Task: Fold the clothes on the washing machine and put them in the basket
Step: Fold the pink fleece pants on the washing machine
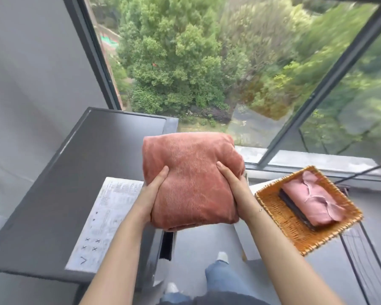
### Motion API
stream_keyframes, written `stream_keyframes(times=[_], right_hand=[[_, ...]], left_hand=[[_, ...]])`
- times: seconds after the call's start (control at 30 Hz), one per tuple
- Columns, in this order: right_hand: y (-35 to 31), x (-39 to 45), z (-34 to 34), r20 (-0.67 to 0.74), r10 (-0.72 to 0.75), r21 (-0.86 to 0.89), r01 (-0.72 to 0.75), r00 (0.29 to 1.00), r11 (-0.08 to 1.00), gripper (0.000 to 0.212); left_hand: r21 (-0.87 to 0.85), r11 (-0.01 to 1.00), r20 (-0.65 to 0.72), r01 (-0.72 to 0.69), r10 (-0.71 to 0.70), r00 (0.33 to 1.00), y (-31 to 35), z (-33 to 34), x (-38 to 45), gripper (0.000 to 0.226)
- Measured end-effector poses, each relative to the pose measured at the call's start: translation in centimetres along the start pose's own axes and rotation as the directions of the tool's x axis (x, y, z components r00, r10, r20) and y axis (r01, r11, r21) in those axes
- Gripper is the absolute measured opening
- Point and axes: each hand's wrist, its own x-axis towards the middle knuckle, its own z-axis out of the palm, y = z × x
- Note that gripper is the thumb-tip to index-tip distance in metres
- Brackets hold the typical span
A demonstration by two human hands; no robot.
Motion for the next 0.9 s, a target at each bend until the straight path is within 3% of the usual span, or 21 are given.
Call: stream_keyframes(times=[0.13,0.27,0.37,0.47,0.53,0.67,0.8,0.9], right_hand=[[0.1,-1.4,-7.1,-0.147,-0.041,0.039,0.047,0.988,0.998,0.062],[0.7,-2.0,-14.5,-0.244,-0.016,0.089,0.039,0.970,0.995,0.070],[1.3,-1.4,-21.8,-0.296,0.011,0.121,0.025,0.955,0.992,0.068],[1.6,-0.1,-29.3,-0.328,-0.007,0.099,0.041,0.945,0.994,0.043],[1.3,1.7,-36.0,-0.318,-0.010,0.016,0.016,0.948,1.000,0.034],[1.1,8.3,-47.2,-0.209,0.010,-0.169,-0.046,0.978,0.984,0.054],[3.1,14.4,-52.2,-0.090,0.107,-0.257,-0.127,0.990,0.958,0.055],[6.8,19.0,-53.7,-0.011,0.218,-0.333,-0.209,0.976,0.920,0.062]], left_hand=[[0.073,0.996,0.102,0.042,-0.049,0.994,-1.6,6.6,0.9,0.077],[0.136,0.988,0.180,0.074,-0.098,0.979,-4.0,13.6,1.8,0.080],[0.161,0.981,0.224,0.109,-0.144,0.964,-6.8,20.3,3.2,0.078],[0.135,0.978,0.216,0.157,-0.184,0.959,-10.5,27.0,4.2,0.065],[0.087,0.968,0.192,0.237,-0.250,0.949,-14.3,32.7,4.6,0.057],[-0.062,0.929,0.119,0.365,-0.356,0.927,-20.9,42.5,7.1,0.047],[-0.155,0.891,0.062,0.427,-0.422,0.904,-26.2,46.3,10.7,0.040],[-0.181,0.882,-0.093,0.435,-0.456,0.885,-31.1,46.3,14.1,0.052]])
